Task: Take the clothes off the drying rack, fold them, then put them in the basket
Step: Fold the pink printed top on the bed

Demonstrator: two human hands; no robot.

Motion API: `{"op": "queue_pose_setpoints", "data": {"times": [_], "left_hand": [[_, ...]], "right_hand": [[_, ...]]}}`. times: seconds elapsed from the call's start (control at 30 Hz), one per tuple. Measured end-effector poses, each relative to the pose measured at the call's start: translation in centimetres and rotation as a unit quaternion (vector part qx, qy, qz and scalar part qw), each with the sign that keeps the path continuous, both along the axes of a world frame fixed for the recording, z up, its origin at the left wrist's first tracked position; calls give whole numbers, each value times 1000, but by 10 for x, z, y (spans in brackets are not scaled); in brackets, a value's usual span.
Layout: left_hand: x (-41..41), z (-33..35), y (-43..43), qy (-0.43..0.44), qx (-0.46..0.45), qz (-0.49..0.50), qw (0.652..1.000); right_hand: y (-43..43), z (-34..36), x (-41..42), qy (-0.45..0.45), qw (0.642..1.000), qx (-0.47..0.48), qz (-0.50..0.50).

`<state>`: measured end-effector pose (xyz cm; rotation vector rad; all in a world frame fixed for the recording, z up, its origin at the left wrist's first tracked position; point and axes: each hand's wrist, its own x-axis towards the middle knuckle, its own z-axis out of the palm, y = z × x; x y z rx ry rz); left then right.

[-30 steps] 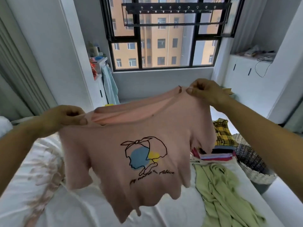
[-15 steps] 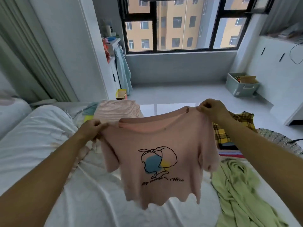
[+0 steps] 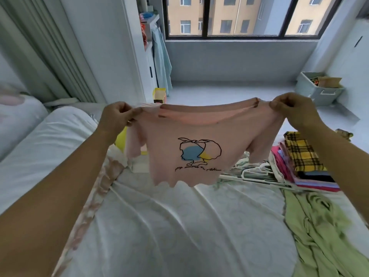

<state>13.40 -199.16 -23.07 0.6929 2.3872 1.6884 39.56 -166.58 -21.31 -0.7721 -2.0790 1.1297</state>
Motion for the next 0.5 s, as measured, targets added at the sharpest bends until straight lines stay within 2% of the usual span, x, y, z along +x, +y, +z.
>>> {"op": "queue_pose_setpoints", "data": {"times": [0.1, 0.27, 0.5], "left_hand": [[18, -37, -23, -21, -31, -23, 999], [67, -123, -69, -118, -71, -32, 990], [135, -234, -124, -260, -171, -40, 949]], "right_hand": [[-11, -32, 15, -54, 997, -36, 34], [-34, -117, 46, -154, 978, -103, 92], [-75, -239, 106, -338, 907, -171, 183]]}}
